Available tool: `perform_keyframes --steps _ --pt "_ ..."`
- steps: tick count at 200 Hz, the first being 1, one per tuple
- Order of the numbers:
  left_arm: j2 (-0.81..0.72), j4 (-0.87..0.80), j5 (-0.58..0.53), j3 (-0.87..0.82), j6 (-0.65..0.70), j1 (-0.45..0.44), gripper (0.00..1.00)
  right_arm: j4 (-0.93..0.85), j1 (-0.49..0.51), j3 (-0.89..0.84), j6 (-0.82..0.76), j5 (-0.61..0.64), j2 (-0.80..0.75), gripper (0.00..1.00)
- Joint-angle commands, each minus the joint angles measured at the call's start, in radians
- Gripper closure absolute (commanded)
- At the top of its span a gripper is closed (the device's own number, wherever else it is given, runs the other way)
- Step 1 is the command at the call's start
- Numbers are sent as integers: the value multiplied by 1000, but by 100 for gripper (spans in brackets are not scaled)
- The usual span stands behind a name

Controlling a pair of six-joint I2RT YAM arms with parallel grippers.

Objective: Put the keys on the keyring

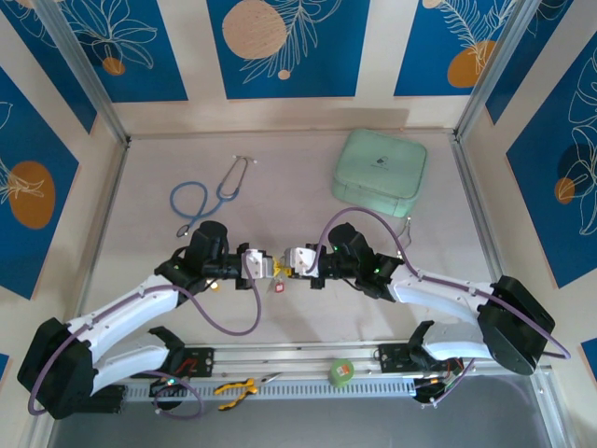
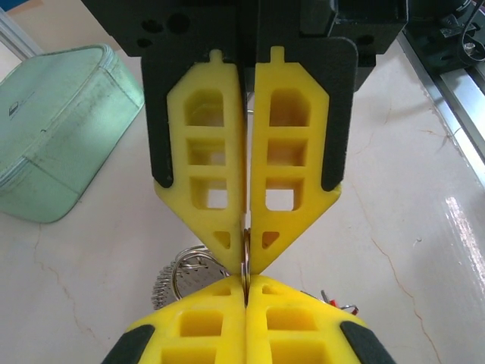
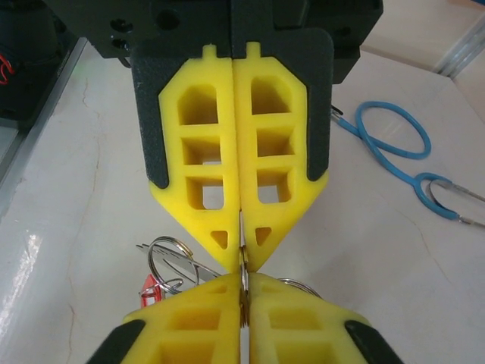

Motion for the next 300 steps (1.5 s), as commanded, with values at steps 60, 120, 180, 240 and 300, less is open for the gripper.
perform_keyframes --steps 60,120,180,240,300 --pt "-112 58 -92 -28 -82 -11 40 28 -3 0 -20 45 0 100" --pt "-260 -147 -557 62 -724 -8 23 -15 -1 -1 -111 64 -24 100" --pt "-212 -690 -841 199 -1388 -5 23 -24 2 -1 -116 73 -37 100" --pt "-162 -846 -838 170 -1559 130 40 -15 5 1 -107 62 -29 100" --pt "1 -782 -726 355 -843 202 45 -33 11 6 -112 60 -43 100"
